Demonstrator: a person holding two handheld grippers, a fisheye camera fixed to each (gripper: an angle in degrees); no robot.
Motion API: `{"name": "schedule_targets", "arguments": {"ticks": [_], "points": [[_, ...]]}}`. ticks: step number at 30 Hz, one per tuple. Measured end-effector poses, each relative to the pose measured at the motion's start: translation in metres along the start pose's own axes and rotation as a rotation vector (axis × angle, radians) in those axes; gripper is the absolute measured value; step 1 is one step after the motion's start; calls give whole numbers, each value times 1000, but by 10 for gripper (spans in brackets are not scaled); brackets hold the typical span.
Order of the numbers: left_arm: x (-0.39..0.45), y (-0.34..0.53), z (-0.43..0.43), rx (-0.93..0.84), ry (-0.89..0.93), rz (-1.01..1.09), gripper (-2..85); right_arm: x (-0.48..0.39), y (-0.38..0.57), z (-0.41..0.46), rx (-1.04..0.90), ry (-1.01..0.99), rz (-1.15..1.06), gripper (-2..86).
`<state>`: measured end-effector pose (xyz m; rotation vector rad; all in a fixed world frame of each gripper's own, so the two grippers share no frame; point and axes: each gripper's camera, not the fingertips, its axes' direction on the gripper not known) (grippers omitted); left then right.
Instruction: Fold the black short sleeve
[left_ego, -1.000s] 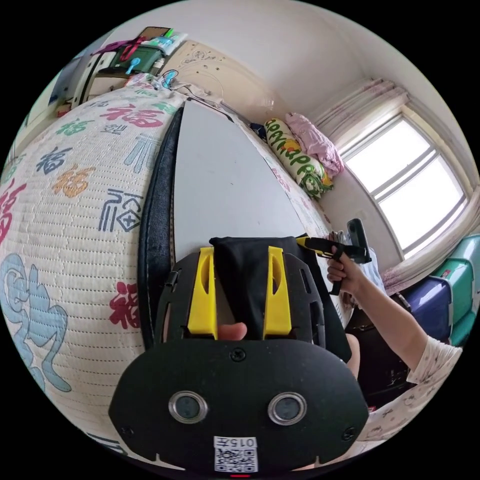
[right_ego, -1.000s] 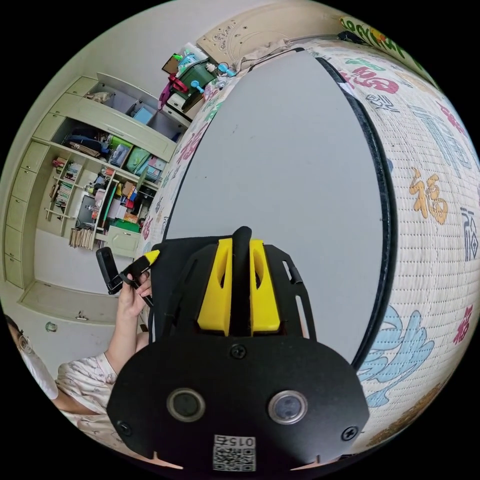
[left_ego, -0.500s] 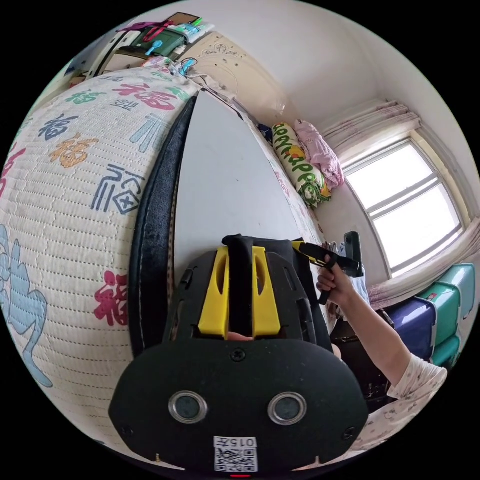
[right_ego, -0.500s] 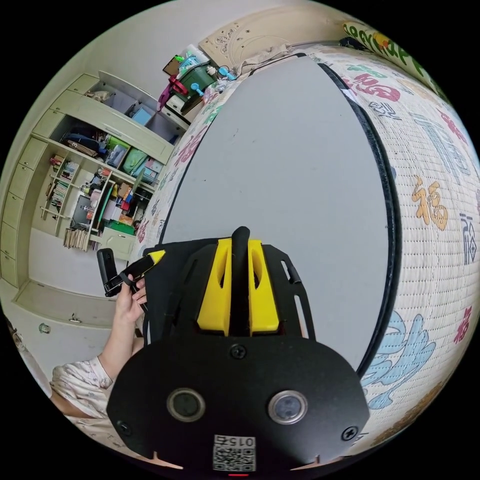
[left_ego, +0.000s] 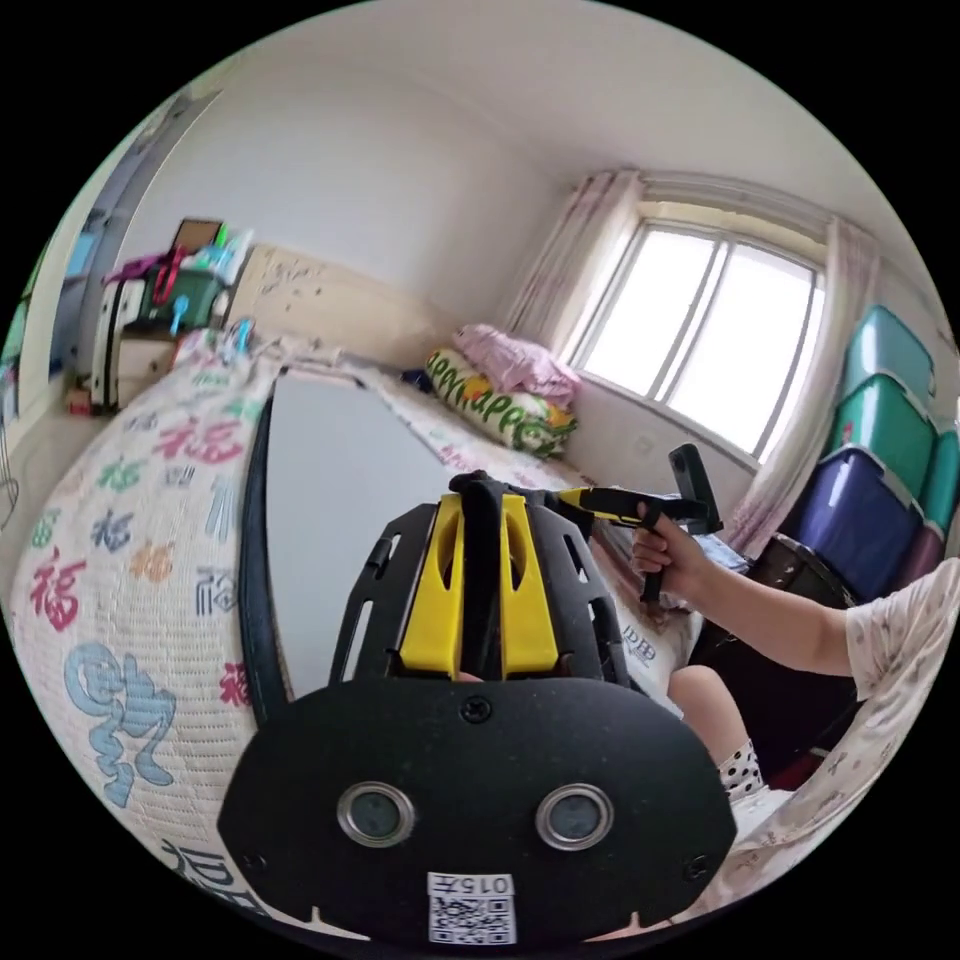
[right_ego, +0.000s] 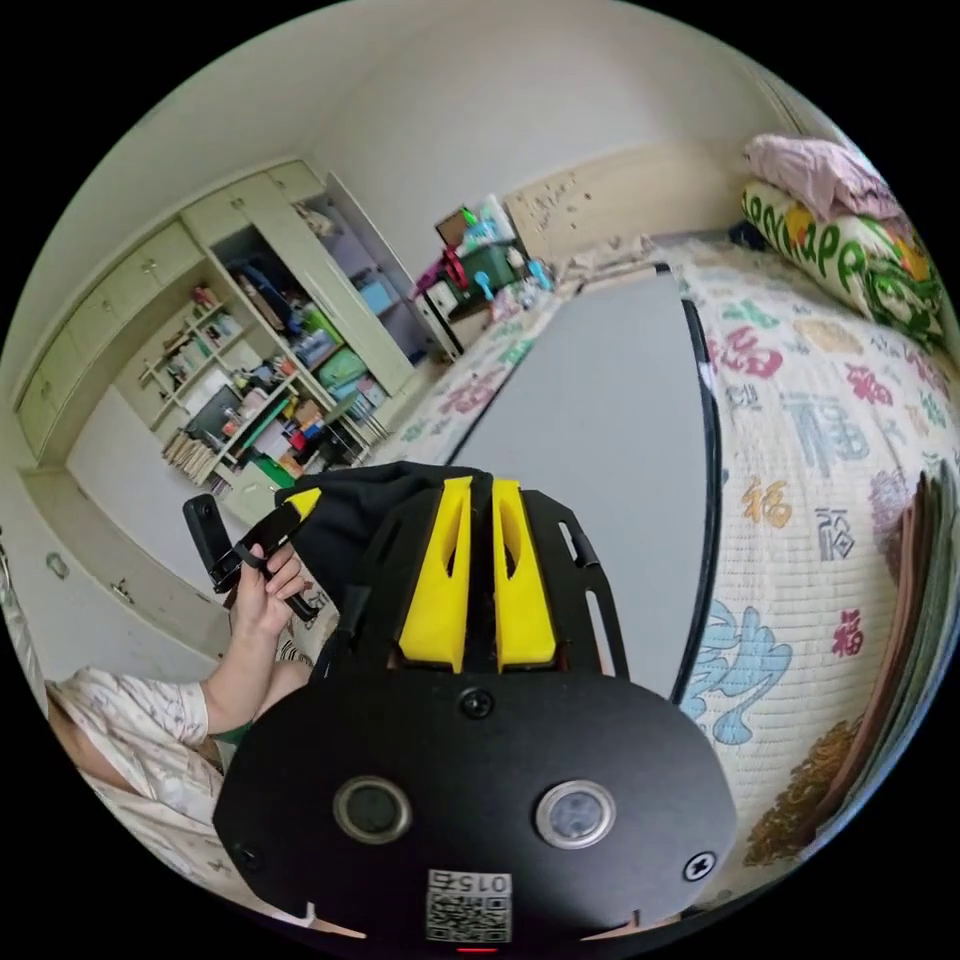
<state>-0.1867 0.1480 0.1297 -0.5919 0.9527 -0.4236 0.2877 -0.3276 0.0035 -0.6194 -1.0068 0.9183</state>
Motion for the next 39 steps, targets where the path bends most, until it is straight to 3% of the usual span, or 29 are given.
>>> {"name": "schedule_targets", "arguments": {"ticks": [5,9,17,22,27,30,34,36,39], "points": [[122,-82,-58,114,99,139,53,-68,21,-165,209,-65,-71,27],[193,-136,-73,161,182,203,53,-118,39,-272,339,8,-188,23],[338,-247,-21,197,494,230,53,-182,69,-477,553,327,-272,19],[405,-295,40,172,588,199,53,-181,57,-522,570,599,-262,17],[443,-334,143,68,533,134,54,-90,8,-499,452,818,-130,15],[462,-356,239,4,403,103,56,16,-43,-454,317,950,-36,16],[482,-378,379,-240,161,30,75,198,-94,-388,96,1012,255,26],[488,-384,392,-247,44,25,107,254,-89,-365,48,1044,362,35],[520,-404,379,-156,61,139,115,303,-81,-340,54,1156,398,59]]}}
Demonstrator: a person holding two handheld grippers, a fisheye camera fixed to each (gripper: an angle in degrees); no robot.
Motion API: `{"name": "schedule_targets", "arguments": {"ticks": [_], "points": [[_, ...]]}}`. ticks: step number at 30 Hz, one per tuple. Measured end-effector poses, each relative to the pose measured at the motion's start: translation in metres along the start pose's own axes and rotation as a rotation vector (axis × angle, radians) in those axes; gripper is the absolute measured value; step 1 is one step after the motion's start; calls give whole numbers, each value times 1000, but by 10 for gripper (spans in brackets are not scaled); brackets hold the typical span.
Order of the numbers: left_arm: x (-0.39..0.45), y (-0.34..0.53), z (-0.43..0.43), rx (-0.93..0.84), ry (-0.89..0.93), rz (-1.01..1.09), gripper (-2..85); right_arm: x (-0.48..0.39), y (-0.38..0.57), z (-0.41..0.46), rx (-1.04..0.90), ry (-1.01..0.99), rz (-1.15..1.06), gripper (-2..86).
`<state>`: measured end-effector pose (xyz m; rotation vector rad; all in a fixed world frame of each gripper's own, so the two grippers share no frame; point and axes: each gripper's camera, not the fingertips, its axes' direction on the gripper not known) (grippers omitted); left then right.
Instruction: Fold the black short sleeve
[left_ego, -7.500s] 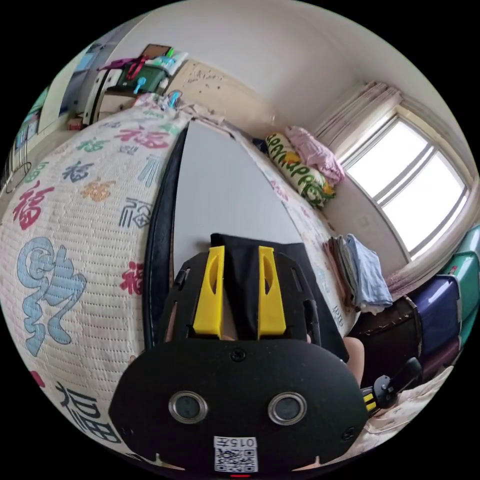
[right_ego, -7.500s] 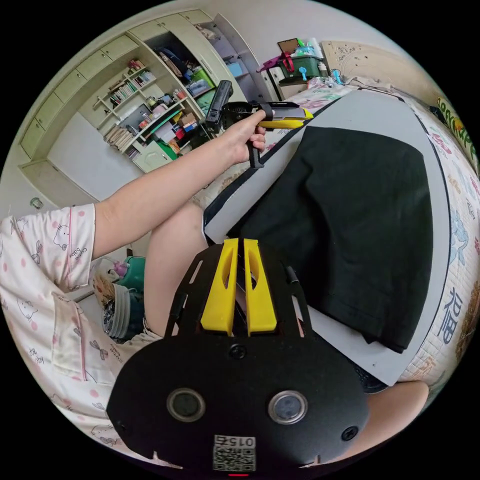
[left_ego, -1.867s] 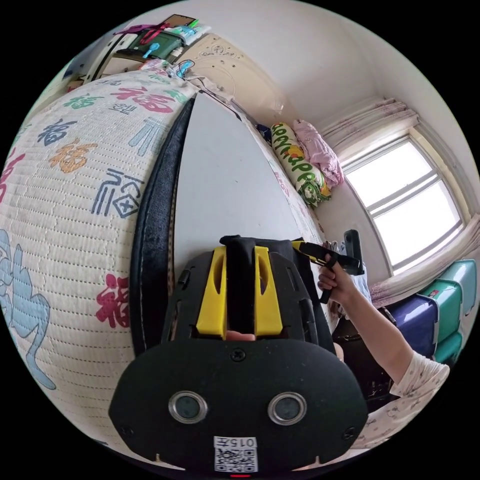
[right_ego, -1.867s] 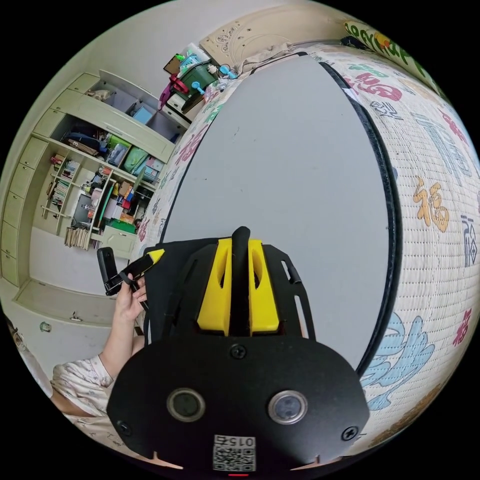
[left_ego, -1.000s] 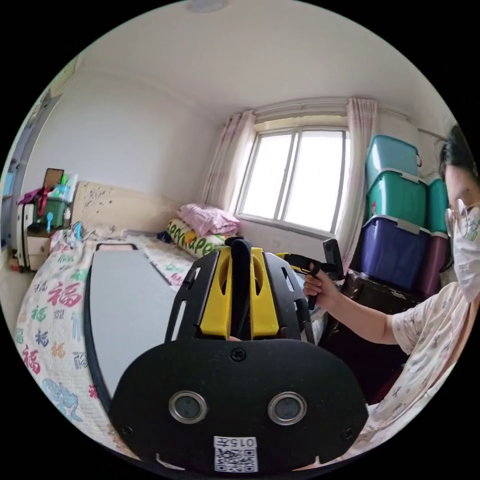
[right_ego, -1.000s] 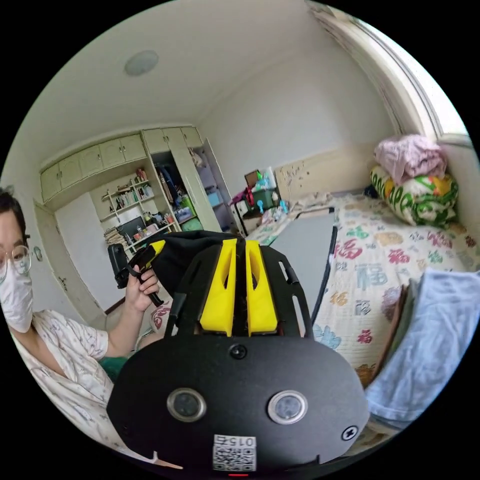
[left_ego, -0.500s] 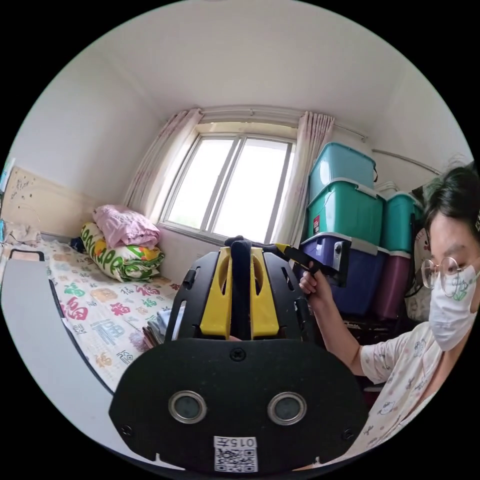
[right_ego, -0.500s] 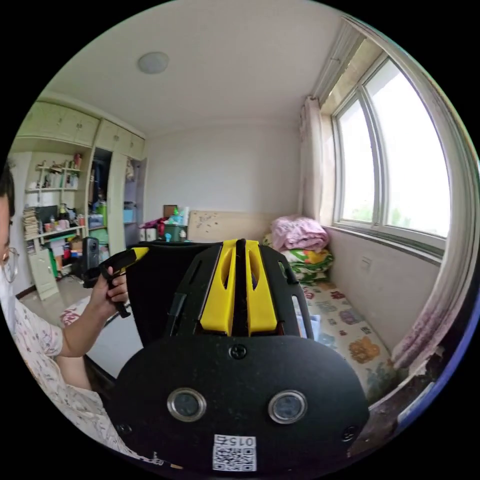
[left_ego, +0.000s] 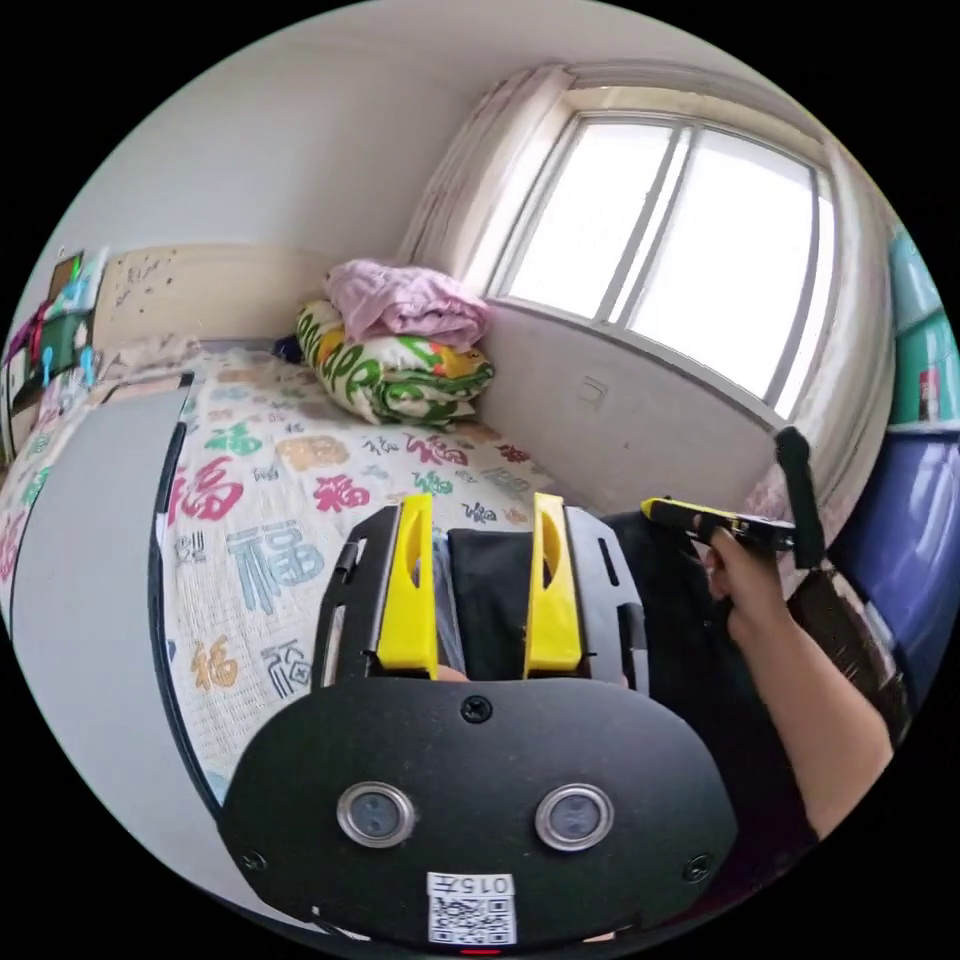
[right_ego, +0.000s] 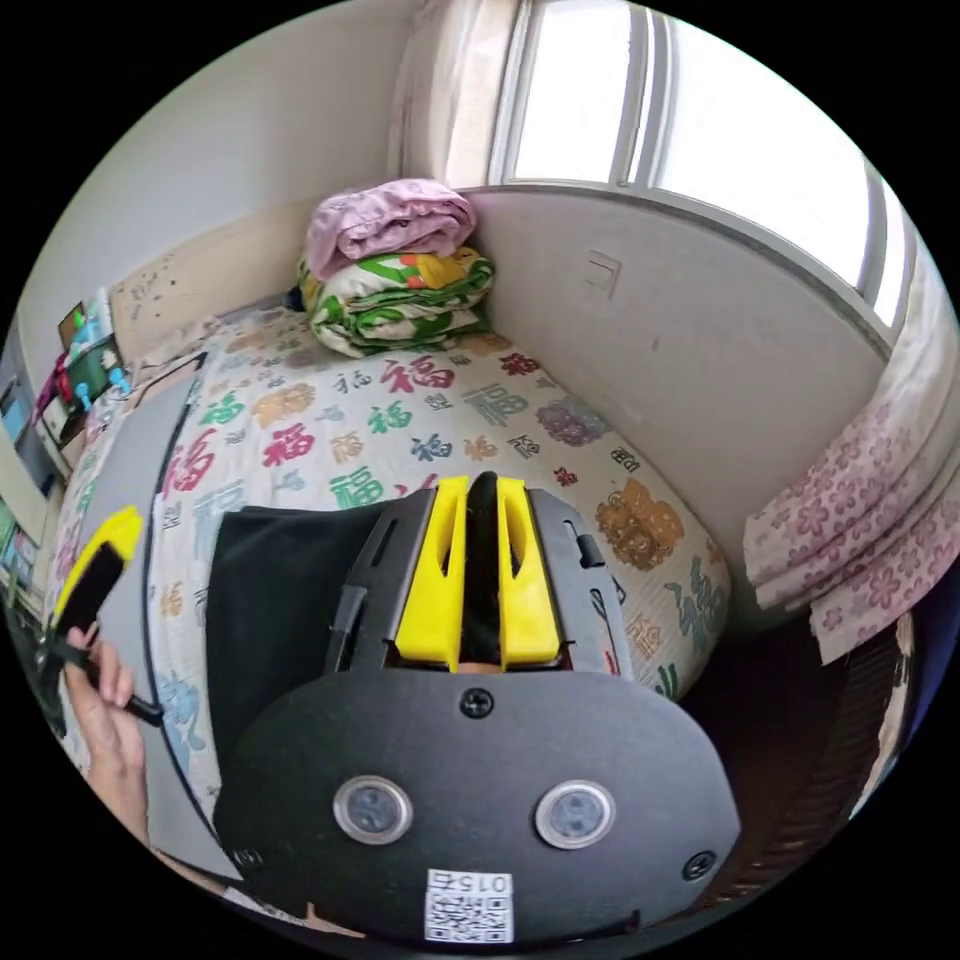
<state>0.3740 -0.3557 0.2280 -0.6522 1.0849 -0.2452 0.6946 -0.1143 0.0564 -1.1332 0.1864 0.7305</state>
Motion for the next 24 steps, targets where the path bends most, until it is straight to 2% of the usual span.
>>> {"name": "schedule_targets", "arguments": {"ticks": [2,5,8,11,12,14,16,24], "points": [[37,-20,5,-6,47,117,90,-10,-8,35,-24,90,-47,67],[77,-41,42,-108,91,150,82,-31,-18,80,-67,251,-134,64],[95,-53,82,-183,-14,126,82,-55,-17,130,-72,451,-251,54],[113,-65,106,-235,-46,159,75,-63,-11,181,-53,576,-309,32],[121,-66,109,-237,-68,193,72,-63,-11,192,-61,584,-316,28],[162,-57,119,-179,-191,390,56,-56,-8,233,-87,602,-337,18],[186,-49,122,-120,-270,436,50,-49,-7,257,-101,601,-340,14],[209,-56,139,-70,-288,427,35,-40,12,320,-85,653,-361,5]]}}
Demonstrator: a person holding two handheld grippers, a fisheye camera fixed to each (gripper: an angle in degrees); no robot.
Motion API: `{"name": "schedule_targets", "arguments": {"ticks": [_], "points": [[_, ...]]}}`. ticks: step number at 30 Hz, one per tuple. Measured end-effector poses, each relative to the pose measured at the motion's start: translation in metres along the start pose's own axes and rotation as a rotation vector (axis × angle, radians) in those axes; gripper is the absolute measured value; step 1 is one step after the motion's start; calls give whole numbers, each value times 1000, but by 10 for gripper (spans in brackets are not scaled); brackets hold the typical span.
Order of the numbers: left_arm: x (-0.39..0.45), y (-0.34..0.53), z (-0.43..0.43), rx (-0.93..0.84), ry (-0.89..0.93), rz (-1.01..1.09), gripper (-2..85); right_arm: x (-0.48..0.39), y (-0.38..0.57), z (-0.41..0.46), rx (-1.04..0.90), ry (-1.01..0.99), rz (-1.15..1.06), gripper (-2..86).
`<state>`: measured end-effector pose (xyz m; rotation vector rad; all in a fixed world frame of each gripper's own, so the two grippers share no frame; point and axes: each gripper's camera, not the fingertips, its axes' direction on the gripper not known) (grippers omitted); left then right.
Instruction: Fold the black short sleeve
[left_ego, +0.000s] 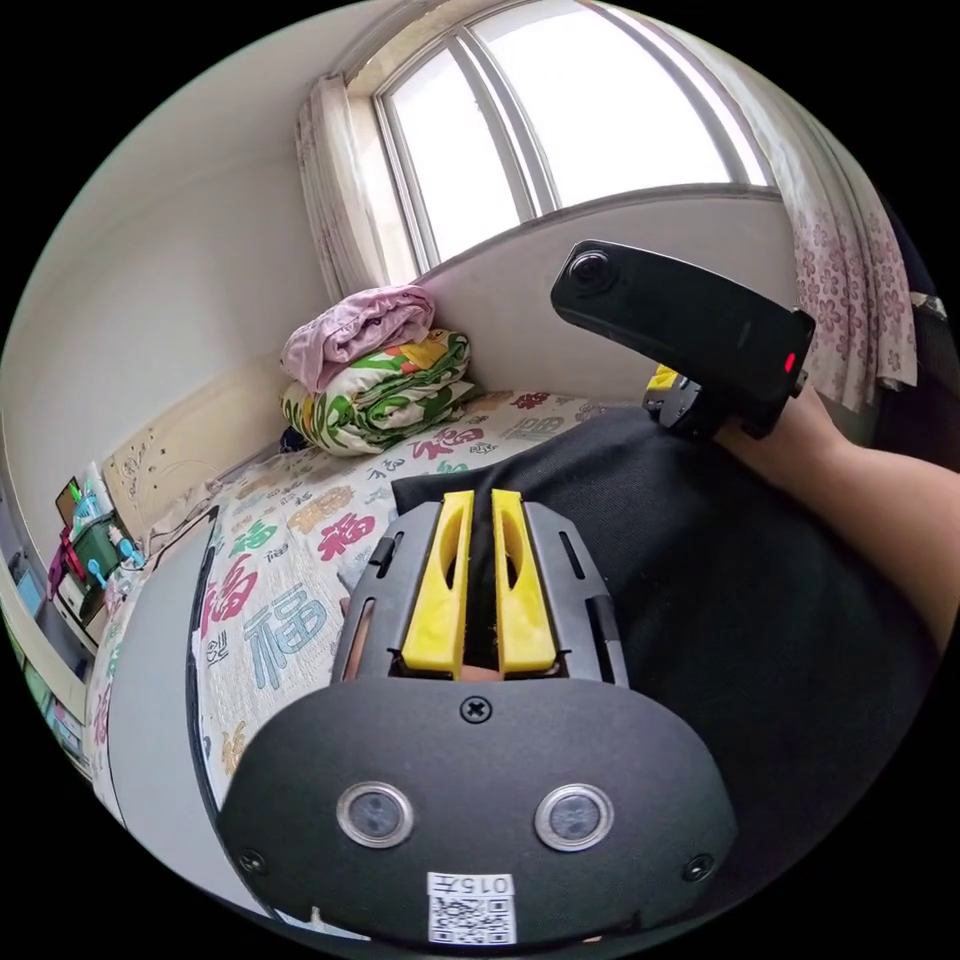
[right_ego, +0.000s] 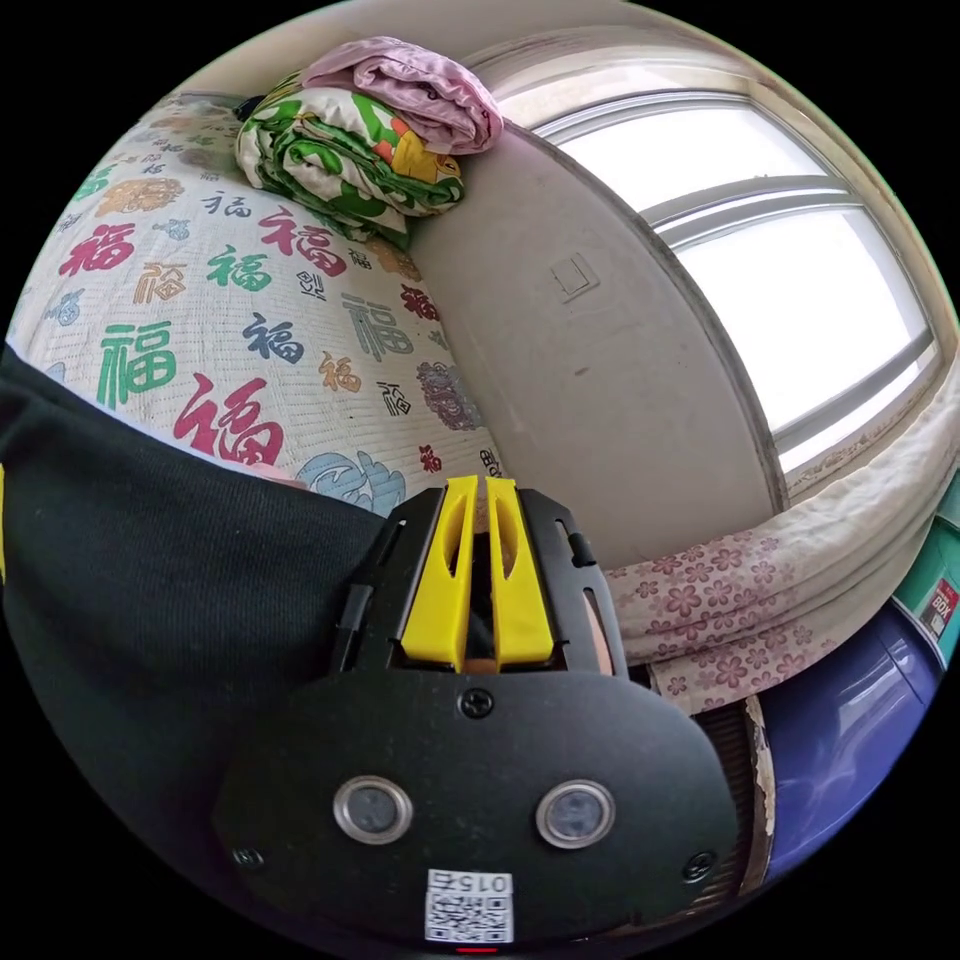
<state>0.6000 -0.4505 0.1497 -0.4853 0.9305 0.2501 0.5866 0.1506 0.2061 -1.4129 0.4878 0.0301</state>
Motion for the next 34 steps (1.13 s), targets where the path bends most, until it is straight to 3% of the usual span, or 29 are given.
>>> {"name": "schedule_targets", "arguments": {"ticks": [9,12,16,21,26,30,34], "points": [[-12,-4,18,-32,151,34,23,-23,44,25,78,37,41,-6],[-26,2,9,-59,250,42,18,-18,73,14,189,71,125,-9],[-58,52,-50,61,330,49,17,5,127,-41,442,36,260,-10],[-104,145,-142,145,269,-55,33,34,231,-129,655,-356,376,-10],[-117,300,-263,214,95,-94,57,11,420,-226,991,-992,295,-10],[-121,419,-338,155,-28,-243,60,-50,525,-273,1019,-1217,221,-10],[-123,552,-437,60,-324,-441,66,-133,613,-318,944,-1402,43,-10]]}}
